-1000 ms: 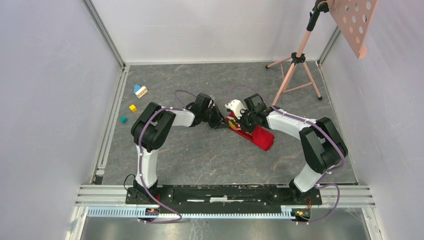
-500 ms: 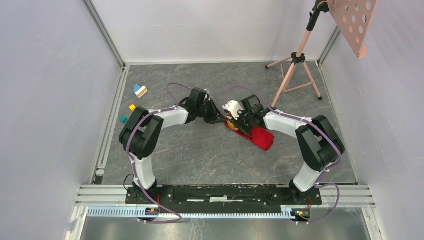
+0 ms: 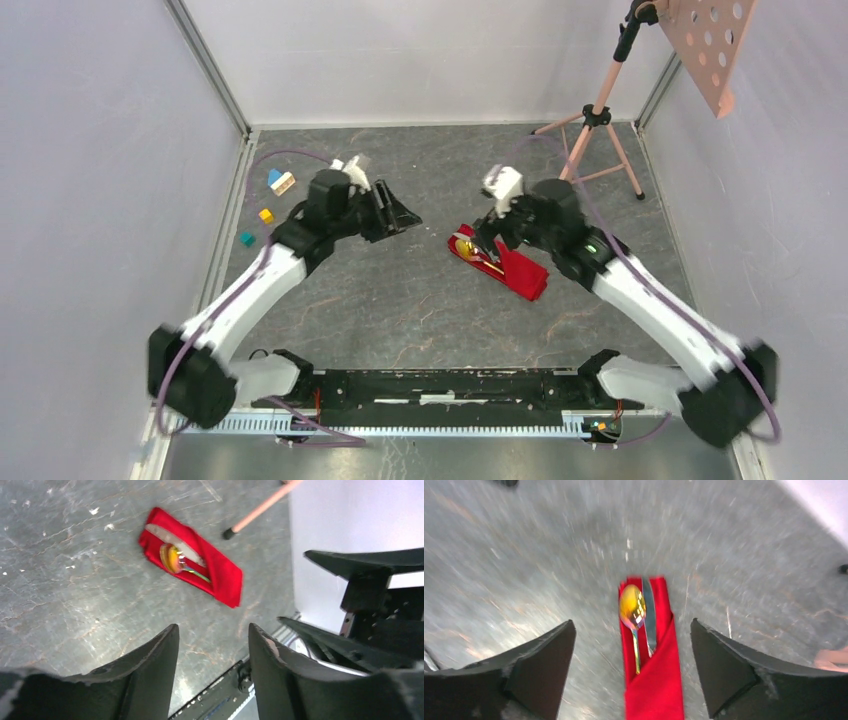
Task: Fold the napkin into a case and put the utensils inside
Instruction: Reset both arms
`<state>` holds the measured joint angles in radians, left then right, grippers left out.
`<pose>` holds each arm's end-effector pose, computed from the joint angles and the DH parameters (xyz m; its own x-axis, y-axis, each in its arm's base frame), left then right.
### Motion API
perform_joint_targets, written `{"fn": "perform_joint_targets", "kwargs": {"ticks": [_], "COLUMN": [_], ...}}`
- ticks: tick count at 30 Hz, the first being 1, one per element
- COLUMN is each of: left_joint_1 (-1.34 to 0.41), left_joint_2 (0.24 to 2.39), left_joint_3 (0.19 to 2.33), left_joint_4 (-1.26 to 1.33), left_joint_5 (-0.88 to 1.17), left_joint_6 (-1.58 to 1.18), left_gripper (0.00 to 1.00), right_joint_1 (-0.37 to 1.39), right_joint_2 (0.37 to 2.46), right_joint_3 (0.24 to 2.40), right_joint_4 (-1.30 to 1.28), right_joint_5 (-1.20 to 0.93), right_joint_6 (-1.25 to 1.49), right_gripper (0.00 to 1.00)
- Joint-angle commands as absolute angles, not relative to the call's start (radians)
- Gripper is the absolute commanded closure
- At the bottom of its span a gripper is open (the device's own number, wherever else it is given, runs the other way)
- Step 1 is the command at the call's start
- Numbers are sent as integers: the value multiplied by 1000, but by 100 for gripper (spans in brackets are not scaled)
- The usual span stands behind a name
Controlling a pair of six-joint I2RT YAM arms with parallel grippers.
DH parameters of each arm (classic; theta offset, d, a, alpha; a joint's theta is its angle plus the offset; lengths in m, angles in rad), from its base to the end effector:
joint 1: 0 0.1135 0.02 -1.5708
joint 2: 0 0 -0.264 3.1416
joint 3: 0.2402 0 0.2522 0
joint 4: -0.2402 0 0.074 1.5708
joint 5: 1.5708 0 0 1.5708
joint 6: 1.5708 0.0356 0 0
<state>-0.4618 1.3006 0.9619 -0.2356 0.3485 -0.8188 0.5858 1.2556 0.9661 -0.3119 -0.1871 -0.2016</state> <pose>0.2549 -0.1404 0.2847 -0.8255 -0.3559 -0.4380 0.1062 0.6643 -0.7399 0.2296 0.1603 0.2904 -0.3276 -0.4534 -0.8289 -0.7518 0.6564 -0.0620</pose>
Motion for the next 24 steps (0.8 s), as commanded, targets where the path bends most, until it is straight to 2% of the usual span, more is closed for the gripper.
{"fn": "perform_joint_targets", "kwargs": {"ticks": [1, 4, 6, 11, 15, 24], "left_joint_1": [-466, -465, -465, -466, -465, -465], "left_joint_2": [1037, 906, 840, 718, 659, 598], "left_joint_3": [1042, 1118, 1178, 1313, 1391, 1402], "left_joint_4": [-430, -529, -570, -634, -689, -739], "left_joint_5": [335, 318, 308, 265, 207, 164], "left_joint_6": [-655, -607, -588, -564, -539, -549], "left_gripper": [34, 27, 19, 8, 5, 3], "right_joint_1": [591, 591, 591, 590, 590, 590], "right_joint_2": [922, 743, 623, 423, 335, 315], "right_joint_3": [966, 979, 1002, 1061, 1102, 1135], "right_joint_4": [-338, -386, -437, -487, -495, -509], "right_joint_5": [-145, -51, 26, 161, 262, 337], "right_joint_6": [-8, 139, 186, 162, 141, 136], "right_gripper": [2, 2, 2, 2, 2, 2]}}
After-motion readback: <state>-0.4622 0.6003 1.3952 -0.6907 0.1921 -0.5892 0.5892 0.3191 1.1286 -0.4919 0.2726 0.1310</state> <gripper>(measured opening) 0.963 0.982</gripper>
